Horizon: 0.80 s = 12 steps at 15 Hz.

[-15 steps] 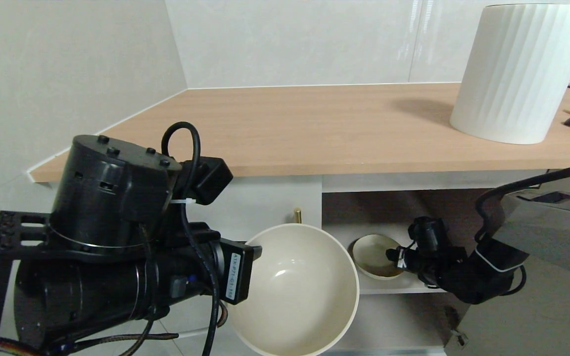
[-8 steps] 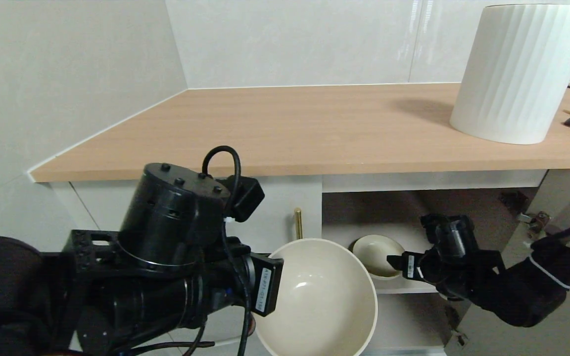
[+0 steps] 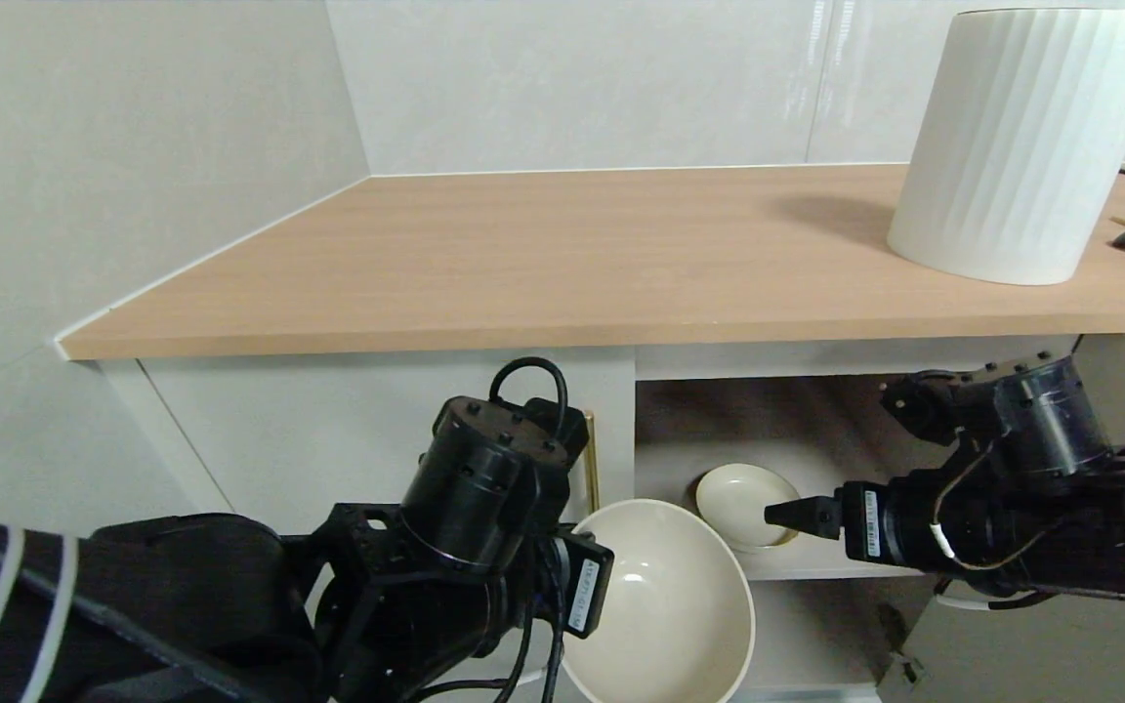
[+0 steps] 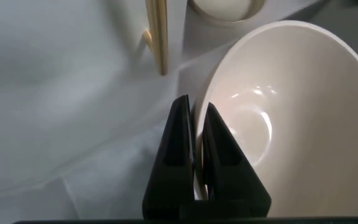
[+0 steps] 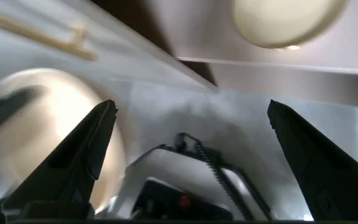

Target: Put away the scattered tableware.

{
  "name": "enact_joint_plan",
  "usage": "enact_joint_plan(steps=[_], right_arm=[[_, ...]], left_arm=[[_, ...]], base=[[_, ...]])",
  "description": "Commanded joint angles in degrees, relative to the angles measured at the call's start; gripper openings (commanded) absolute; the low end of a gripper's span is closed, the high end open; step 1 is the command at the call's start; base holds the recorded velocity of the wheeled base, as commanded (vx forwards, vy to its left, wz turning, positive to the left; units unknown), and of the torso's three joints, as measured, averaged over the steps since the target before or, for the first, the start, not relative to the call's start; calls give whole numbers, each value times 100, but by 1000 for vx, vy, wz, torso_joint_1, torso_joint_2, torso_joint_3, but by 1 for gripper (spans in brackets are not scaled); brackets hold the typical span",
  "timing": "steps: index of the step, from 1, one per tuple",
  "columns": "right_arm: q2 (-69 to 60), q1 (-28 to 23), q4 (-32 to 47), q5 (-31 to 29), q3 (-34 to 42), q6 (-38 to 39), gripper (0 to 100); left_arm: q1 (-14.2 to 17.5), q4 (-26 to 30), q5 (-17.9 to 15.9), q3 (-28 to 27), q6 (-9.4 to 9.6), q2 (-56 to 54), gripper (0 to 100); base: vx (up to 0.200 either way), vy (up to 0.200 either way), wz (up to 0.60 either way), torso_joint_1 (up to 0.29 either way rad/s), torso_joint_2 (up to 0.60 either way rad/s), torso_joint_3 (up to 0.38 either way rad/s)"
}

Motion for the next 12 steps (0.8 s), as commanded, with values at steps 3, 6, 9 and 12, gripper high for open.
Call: enact_joint_plan(steps=[3, 6, 9, 12], right_arm=[[-444, 360, 124, 65, -116, 31, 100], [-312, 694, 379, 65, -98, 31, 100], [-40, 738, 379, 48, -116, 31, 100], [153, 817, 379, 48, -125, 40, 100]], left_arm=[[-151, -773, 313, 300, 315, 455, 0], [-151, -993, 366, 300, 333, 481, 0], [-212, -1037, 436, 291, 333, 455, 0], [-344, -1169, 489, 300, 333, 375, 0]], base=[[0, 0, 0, 0, 0, 0], [0, 0, 0, 0, 0, 0], [0, 0, 0, 0, 0, 0], [0, 0, 0, 0, 0, 0]])
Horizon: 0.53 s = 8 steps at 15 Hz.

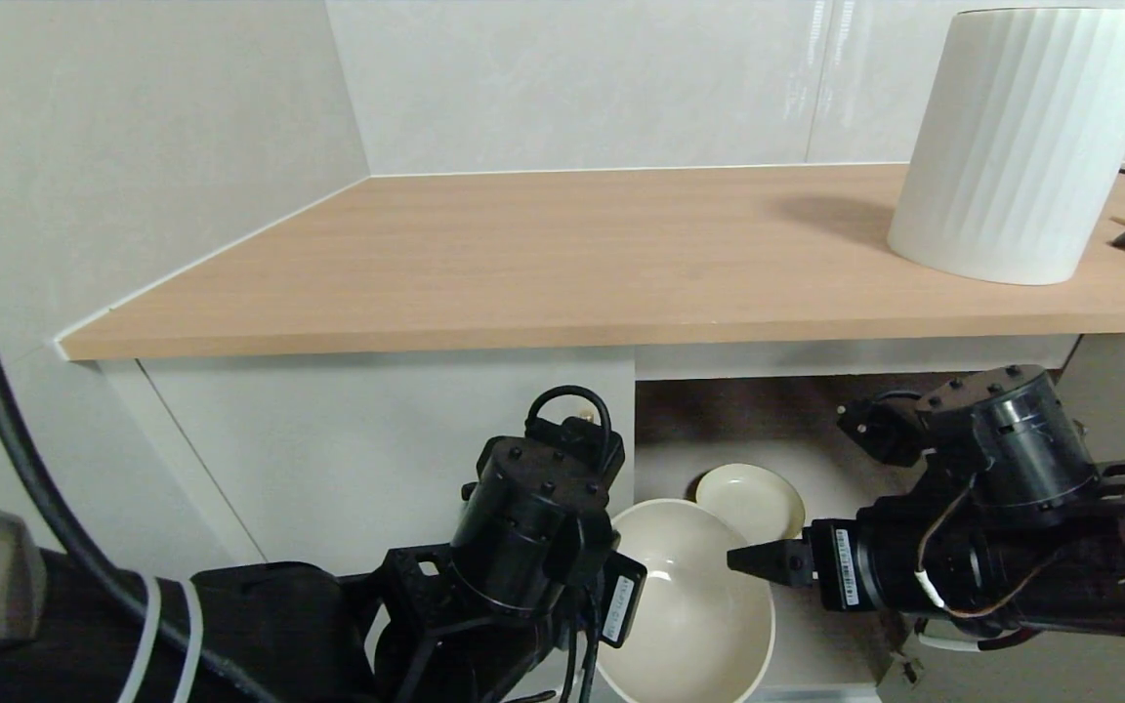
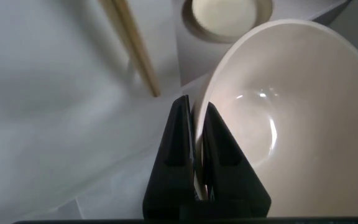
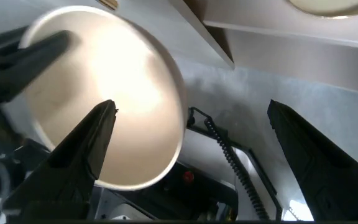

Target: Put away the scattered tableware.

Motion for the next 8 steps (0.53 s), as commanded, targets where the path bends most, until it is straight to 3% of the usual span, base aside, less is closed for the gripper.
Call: enact_joint_plan(steps=[1, 4, 5, 8], right_arm=[[220, 38, -4, 0, -7, 3, 100], [307, 55, -4, -35, -15, 3, 100], [351, 55, -4, -35, -15, 3, 0], [395, 55, -4, -44, -15, 3, 0]], left_arm=[[-91, -6, 64, 5, 5, -120, 0], [-100, -14, 91, 14, 58, -103, 0], [-109, -14, 91, 14, 58, -103, 0], [-117, -14, 91, 14, 58, -112, 0]], base=[[0, 0, 0, 0, 0, 0], [0, 0, 0, 0, 0, 0], [0, 0, 0, 0, 0, 0], [0, 0, 0, 0, 0, 0]])
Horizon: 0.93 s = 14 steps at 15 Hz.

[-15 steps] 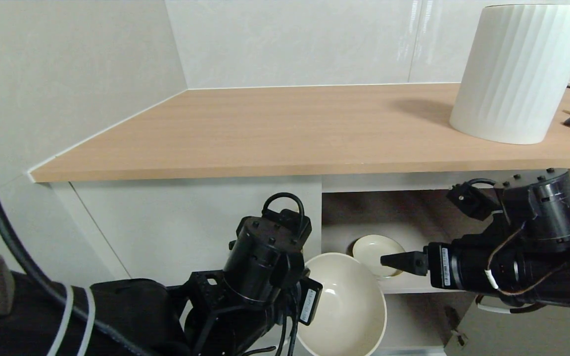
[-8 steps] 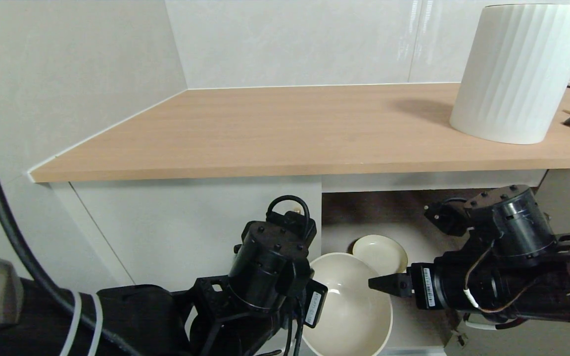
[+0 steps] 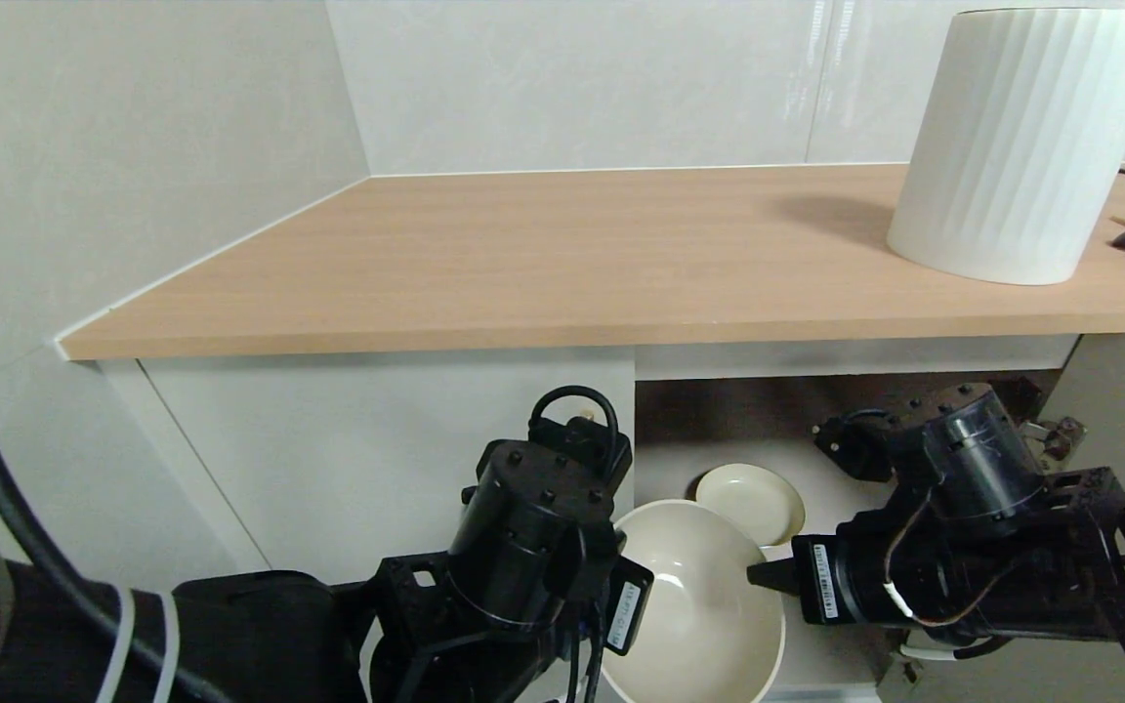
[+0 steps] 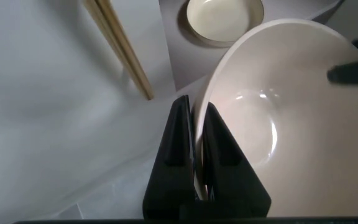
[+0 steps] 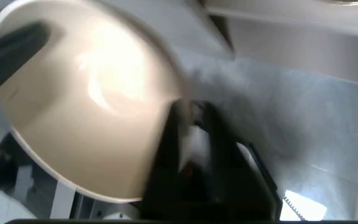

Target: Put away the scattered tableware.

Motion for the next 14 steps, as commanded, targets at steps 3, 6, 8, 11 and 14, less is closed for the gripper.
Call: enact_joint_plan(steps=[3, 6, 8, 11, 14], right_arm=[[109, 141, 15, -7, 2, 1, 0], [109, 202, 41, -7, 2, -8, 0], [118, 220, 41, -7, 2, 1, 0], [118, 220, 41, -7, 10, 1, 0], [135, 220, 50, -16, 37, 1, 0]], left_arm=[[-2, 5, 5, -2, -12, 24, 0], [-2, 5, -3, -2, -3, 129, 0], [-2, 5, -3, -2, -12, 147, 0], [-2, 14, 5, -2, -3, 147, 100], [-2, -21, 164, -2, -3, 59, 100]], base=[[0, 0, 0, 0, 0, 0], [0, 0, 0, 0, 0, 0], [0, 0, 0, 0, 0, 0], [0, 0, 0, 0, 0, 0], [0, 0, 0, 0, 0, 0]])
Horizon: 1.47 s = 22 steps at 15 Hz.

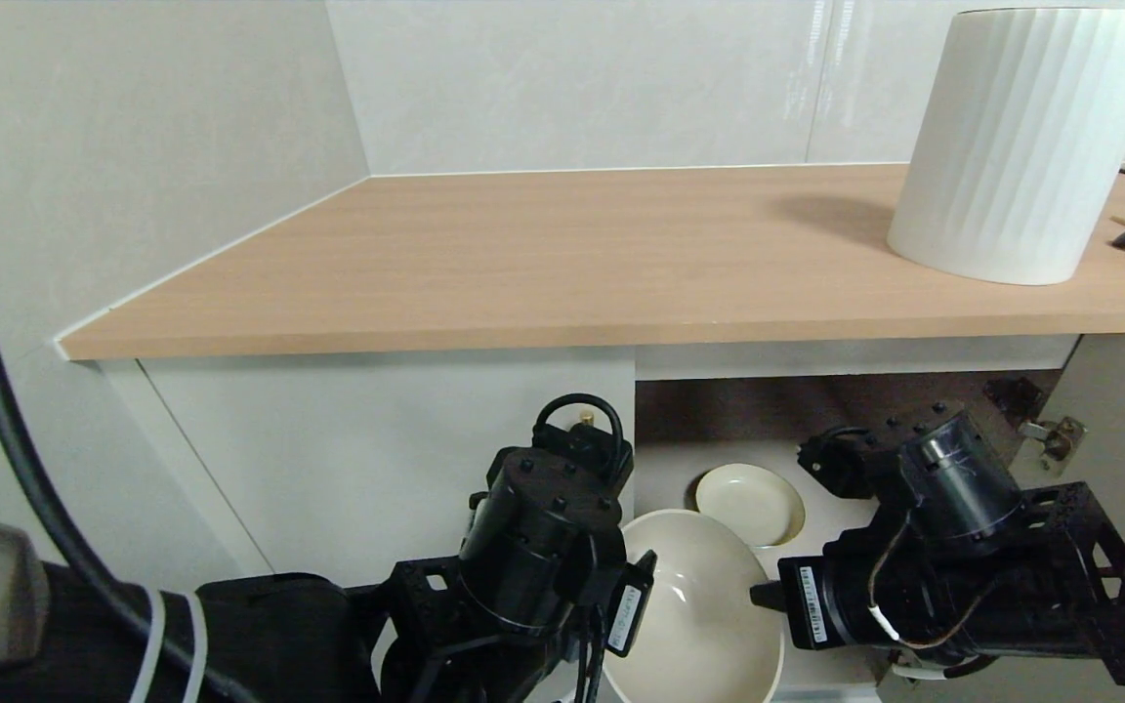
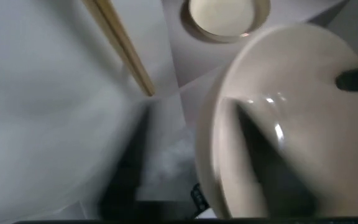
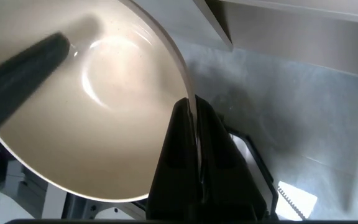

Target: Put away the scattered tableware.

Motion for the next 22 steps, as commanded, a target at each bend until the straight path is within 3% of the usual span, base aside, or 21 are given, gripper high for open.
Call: enact_joint_plan(steps=[1, 3, 10, 17, 22], right_arm=[[26, 1, 5, -7, 6, -1, 0], [131, -43, 58, -209, 6, 25, 0], [790, -966, -558, -701, -64, 148, 0], [1766, -1995, -566, -833, -829, 130, 0], [2434, -2355, -566, -842, -1540, 139, 0]], left_arm=[[-2, -25, 63, 0, -2, -101, 100], [-2, -34, 89, 27, -2, -338, 100], [-169, -60, 80, 202, -2, -400, 100], [-169, -60, 80, 194, -2, -400, 100], [-169, -60, 80, 194, -2, -400, 100]], base=[[0, 0, 0, 0, 0, 0], [0, 0, 0, 0, 0, 0], [0, 0, 0, 0, 0, 0], [0, 0, 0, 0, 0, 0], [0, 0, 0, 0, 0, 0]])
